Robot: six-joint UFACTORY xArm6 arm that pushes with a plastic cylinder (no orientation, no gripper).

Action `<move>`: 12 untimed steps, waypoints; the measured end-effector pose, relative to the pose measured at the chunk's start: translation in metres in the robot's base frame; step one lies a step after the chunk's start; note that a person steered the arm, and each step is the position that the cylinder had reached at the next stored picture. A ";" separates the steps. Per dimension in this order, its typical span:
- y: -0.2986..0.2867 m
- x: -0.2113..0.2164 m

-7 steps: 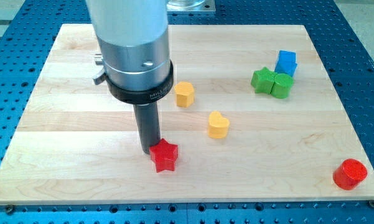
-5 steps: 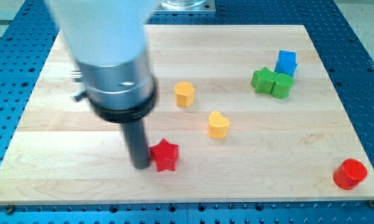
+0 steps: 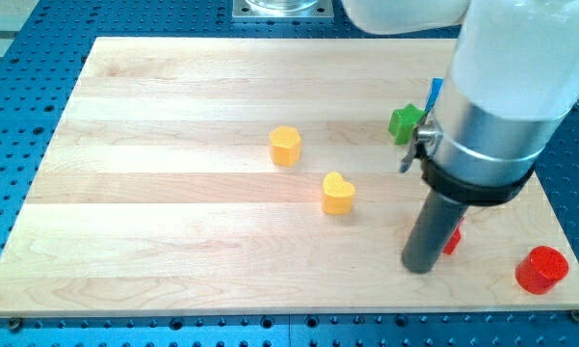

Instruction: Push the red star towards the red circle

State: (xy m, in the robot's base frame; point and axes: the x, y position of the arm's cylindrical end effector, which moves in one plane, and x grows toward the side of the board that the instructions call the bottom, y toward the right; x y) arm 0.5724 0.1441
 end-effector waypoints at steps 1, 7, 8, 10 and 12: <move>0.006 -0.018; 0.002 -0.031; 0.030 -0.056; 0.047 -0.088; 0.063 -0.079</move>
State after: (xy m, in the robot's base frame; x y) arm 0.4938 0.2068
